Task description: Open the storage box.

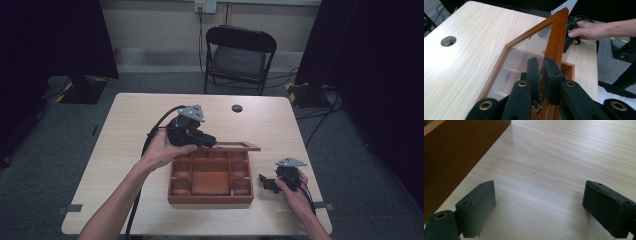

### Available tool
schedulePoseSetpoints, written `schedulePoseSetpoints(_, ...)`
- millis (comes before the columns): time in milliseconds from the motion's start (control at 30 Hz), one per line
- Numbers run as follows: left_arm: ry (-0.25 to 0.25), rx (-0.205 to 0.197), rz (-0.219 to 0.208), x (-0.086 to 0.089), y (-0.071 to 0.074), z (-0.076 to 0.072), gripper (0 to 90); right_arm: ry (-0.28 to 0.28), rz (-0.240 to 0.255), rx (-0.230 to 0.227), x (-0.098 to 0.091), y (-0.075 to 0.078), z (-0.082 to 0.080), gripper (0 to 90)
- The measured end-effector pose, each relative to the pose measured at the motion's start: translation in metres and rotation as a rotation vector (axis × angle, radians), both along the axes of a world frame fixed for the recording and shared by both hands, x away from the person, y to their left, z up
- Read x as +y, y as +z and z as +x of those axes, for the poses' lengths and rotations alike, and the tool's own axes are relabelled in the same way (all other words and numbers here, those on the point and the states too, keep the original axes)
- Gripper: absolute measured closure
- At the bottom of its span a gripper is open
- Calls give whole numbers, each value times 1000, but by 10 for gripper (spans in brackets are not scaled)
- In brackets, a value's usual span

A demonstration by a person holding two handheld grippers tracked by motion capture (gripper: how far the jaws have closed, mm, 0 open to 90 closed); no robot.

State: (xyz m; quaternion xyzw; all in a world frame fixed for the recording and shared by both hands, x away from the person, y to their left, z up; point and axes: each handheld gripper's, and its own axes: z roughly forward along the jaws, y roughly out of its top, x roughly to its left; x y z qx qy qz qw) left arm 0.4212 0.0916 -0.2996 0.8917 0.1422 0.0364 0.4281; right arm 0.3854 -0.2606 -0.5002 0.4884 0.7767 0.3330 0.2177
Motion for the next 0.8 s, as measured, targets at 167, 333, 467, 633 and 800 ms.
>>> schedulePoseSetpoints(167,3,-3,5,0,1,1,840,0,0,0,0,0,0,105)
schedulePoseSetpoints(333,15,-7,2,-1,1,1,840,0,0,0,0,0,0,105)
schedulePoseSetpoints(467,28,-16,7,-3,1,1,837,-1,1,2,0,0,0,105)
schedulePoseSetpoints(633,24,-10,2,-4,0,2,841,-1,1,1,0,0,0,105)
schedulePoseSetpoints(800,26,-21,13,-4,1,1,843,-1,1,1,0,0,0,105)
